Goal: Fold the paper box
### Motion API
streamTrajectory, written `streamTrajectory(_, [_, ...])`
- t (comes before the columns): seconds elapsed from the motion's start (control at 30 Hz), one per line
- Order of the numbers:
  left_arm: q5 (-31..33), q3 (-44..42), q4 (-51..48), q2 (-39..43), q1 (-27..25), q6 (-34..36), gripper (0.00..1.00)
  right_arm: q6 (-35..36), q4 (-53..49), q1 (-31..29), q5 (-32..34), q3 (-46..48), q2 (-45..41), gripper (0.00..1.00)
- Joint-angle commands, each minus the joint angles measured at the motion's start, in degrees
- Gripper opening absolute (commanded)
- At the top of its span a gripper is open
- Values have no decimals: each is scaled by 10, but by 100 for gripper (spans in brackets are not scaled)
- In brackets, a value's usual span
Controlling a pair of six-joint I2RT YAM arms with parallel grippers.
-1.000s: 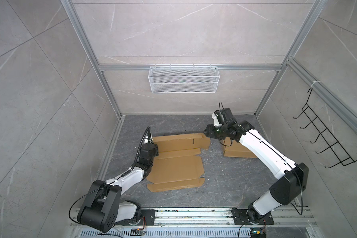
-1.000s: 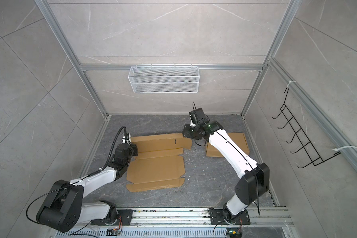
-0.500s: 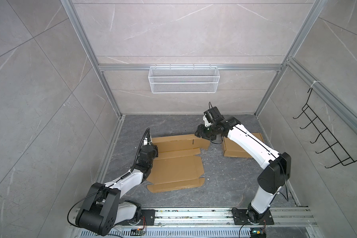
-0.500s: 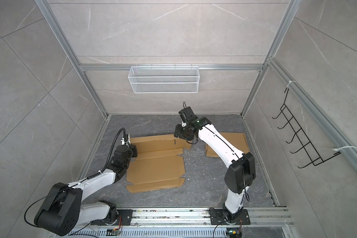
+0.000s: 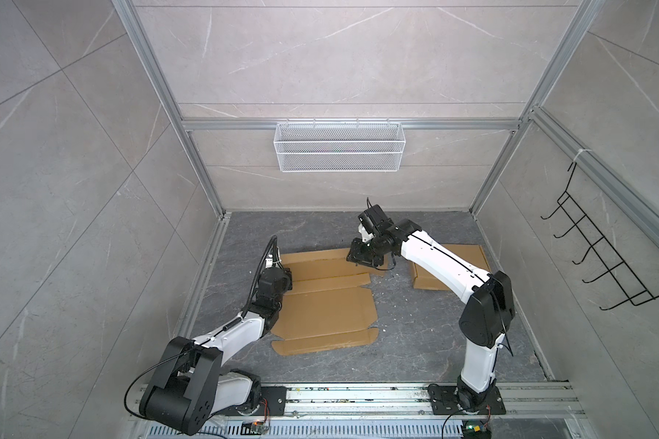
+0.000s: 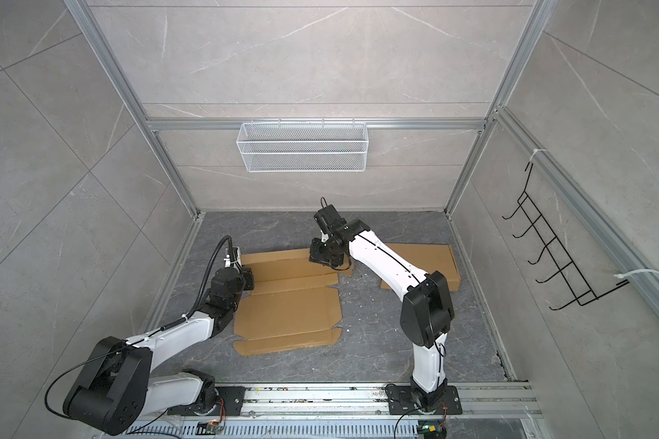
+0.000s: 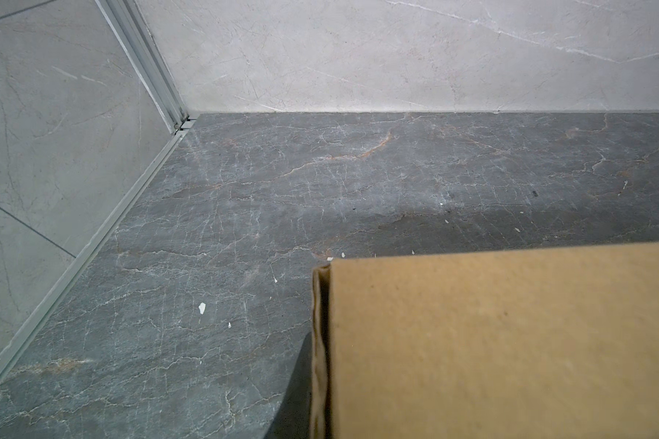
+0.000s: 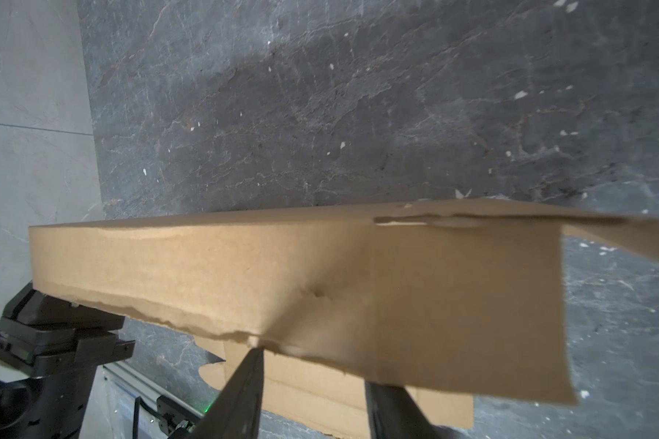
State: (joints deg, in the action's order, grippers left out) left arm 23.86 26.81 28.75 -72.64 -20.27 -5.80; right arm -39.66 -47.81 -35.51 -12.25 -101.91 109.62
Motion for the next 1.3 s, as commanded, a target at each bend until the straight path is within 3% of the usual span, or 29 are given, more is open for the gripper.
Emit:
streamTrajectory(0.0, [-3, 7, 26, 6, -6, 2, 1, -13, 22, -3, -22, -2, 9, 44])
streamTrajectory(0.47, [7, 10, 19, 5, -7, 9, 1, 88, -119, 15, 108, -107, -15, 62])
streamTrajectory(0.73, [7, 10, 16, 9, -6, 8, 1, 67, -118, 10, 79, -153, 44, 68])
streamTrajectory(1.27, [3, 11, 15, 7, -6, 8, 1, 7, -36, 3, 12, -76, 50, 63])
